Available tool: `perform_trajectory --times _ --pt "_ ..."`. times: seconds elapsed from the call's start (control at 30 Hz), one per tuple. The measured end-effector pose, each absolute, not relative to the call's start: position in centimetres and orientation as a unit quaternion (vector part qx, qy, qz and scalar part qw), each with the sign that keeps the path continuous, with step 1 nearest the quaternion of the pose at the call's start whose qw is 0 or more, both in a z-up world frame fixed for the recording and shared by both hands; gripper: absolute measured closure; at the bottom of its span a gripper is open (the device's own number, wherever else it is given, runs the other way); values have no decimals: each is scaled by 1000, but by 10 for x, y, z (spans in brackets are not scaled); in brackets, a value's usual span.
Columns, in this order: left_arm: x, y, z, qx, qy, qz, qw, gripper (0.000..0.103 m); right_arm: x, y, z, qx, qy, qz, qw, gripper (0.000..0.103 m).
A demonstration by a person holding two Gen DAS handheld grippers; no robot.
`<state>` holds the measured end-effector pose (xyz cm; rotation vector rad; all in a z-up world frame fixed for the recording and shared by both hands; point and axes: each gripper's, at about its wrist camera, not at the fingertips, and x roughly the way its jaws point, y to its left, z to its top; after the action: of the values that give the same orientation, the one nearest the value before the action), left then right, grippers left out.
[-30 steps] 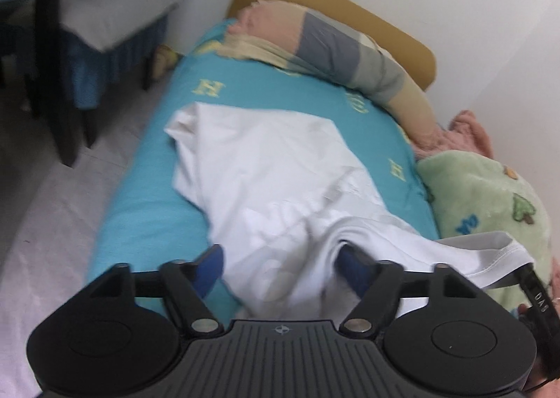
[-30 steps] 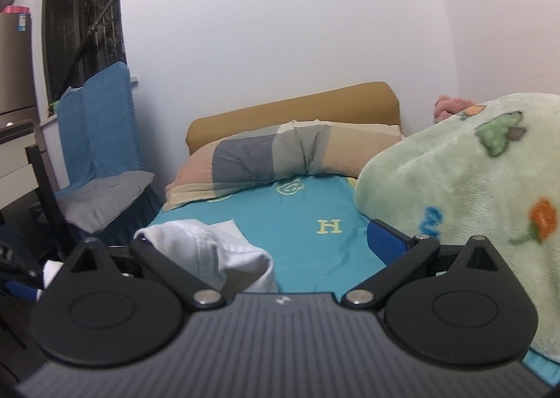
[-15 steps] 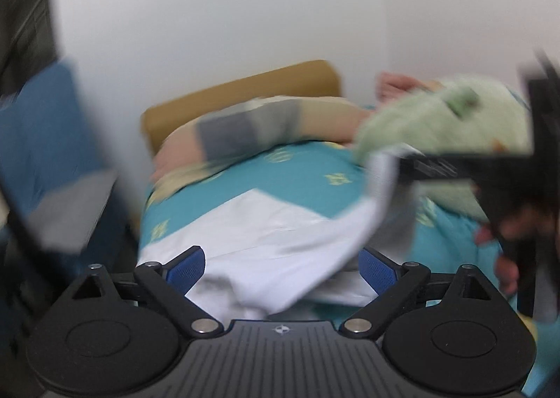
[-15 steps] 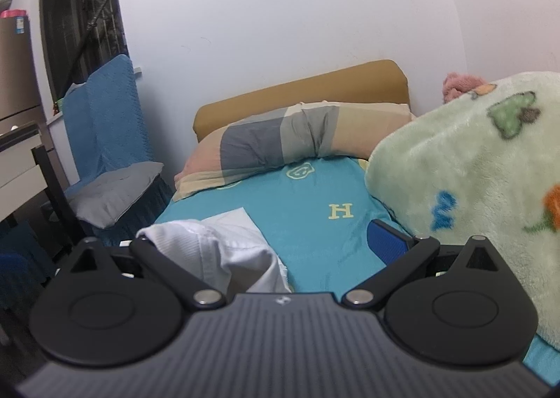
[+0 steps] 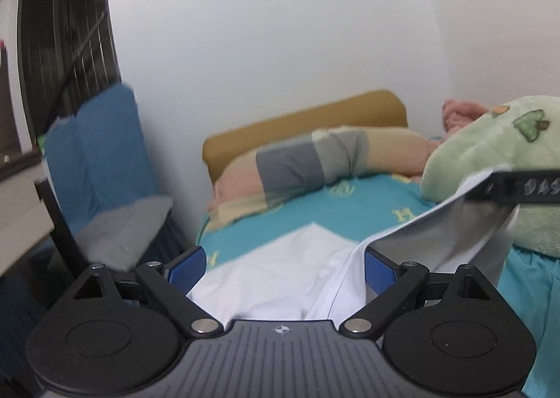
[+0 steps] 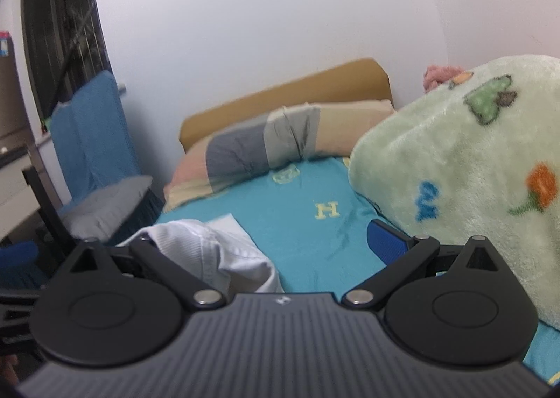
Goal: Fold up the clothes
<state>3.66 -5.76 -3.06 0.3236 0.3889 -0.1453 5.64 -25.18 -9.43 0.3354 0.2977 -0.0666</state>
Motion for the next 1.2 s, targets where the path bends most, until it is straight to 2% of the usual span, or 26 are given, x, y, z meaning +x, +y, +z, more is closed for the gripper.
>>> perform_trajectory --times 0.1,0.2,0.3,0.43,0.5,0.57,0.67,0.77,0.83,0.97,1.07,1.2 --pt "34 -65 -40 208 210 -85 952 9 48 -252 -88 168 112 -36 979 0" --pt "30 -71 -50 254 198 -74 944 9 40 -254 -80 168 77 -41 982 0" --pt "24 -67 -46 258 162 -29 952 11 34 -257 -75 167 57 -58 983 0" --pt "4 -40 -10 156 103 4 982 10 36 -262 -76 165 65 -72 981 0" --pt "-3 -27 2 123 102 17 987 8 36 -261 -77 155 65 -70 983 0" --pt "-6 -20 5 130 121 26 984 8 37 -255 -78 125 65 -78 987 0" --pt "-5 -14 -7 168 191 50 966 8 33 -245 -79 80 60 -107 989 0" --pt "0 4 -28 133 309 47 941 8 28 -238 -80 39 57 -135 988 0" --pt "4 13 -34 118 332 57 934 9 24 -234 -82 9 64 -148 987 0" --pt "3 28 -19 97 296 97 945 6 24 -230 -96 -40 129 -158 978 0" --pt "0 36 4 61 254 96 961 3 14 -236 -97 -5 154 -162 975 0" --pt "-22 46 55 33 161 110 980 3 -8 -231 -51 10 97 -157 983 0"
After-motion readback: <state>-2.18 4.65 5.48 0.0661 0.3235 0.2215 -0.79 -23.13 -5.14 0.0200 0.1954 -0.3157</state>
